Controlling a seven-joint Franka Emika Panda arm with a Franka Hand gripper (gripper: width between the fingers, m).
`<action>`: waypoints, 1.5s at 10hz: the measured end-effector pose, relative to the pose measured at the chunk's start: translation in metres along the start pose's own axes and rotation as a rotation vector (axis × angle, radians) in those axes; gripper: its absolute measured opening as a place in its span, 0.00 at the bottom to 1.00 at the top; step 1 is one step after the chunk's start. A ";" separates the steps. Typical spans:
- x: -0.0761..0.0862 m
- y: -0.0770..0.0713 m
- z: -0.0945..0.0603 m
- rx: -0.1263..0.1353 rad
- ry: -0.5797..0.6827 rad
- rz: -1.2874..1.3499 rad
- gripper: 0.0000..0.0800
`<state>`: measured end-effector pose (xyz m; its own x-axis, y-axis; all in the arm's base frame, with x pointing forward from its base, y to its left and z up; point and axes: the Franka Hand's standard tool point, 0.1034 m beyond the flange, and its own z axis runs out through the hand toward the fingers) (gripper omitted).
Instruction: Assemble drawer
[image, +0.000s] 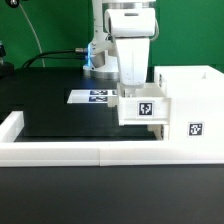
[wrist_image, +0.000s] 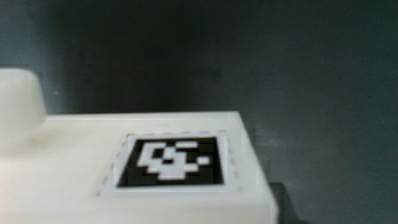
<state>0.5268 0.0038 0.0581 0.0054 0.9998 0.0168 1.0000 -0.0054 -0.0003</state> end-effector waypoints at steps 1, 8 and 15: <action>0.003 0.000 0.000 -0.004 -0.010 -0.027 0.06; 0.008 0.000 0.000 -0.002 -0.007 -0.021 0.06; 0.010 0.003 -0.013 -0.013 -0.015 0.000 0.77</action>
Offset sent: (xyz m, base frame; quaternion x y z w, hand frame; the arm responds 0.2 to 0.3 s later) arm 0.0000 0.0000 0.0000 0.0000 0.0000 0.0000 1.0000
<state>0.5300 0.0131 0.0710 0.0053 1.0000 0.0021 0.9999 -0.0053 0.0125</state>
